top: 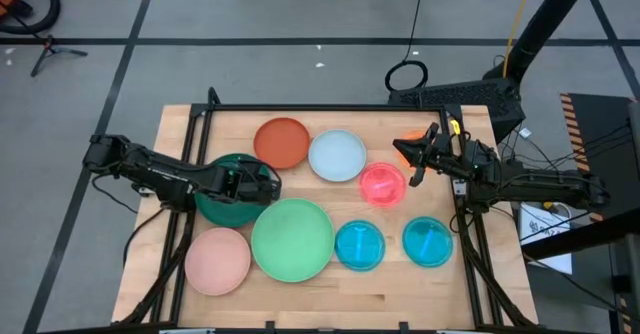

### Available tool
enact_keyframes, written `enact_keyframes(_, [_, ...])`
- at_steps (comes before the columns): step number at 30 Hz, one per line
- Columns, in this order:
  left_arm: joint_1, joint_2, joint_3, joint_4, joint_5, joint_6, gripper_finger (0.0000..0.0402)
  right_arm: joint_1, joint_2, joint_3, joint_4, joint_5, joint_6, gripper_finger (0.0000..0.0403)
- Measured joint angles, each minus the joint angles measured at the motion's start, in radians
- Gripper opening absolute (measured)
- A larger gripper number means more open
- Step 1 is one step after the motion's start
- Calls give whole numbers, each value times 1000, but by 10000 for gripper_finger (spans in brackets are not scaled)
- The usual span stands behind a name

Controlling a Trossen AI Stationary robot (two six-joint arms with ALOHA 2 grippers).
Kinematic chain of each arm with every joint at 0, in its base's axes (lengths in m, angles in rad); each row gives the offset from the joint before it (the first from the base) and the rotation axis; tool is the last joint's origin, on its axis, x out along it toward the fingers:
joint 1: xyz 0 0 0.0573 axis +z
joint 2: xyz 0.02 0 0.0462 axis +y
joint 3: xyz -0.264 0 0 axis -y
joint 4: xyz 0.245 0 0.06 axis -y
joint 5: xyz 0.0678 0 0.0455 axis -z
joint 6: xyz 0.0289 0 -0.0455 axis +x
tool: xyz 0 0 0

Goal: Stack plastic plates
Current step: Stack the dark green plate on top of the green plate

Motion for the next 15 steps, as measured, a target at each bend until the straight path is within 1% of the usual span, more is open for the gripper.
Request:
enact_keyframes(3, [0,0,0,1,-4,-36,147,0,0,0,0,0,-3,40])
enact_keyframes(6, [0,29,0,31,-10,-51,164,0,0,0,7,1,-17,50])
enact_keyframes(15, [0,154,8,109,-17,-69,170,0,-5,0,14,1,-18,61])
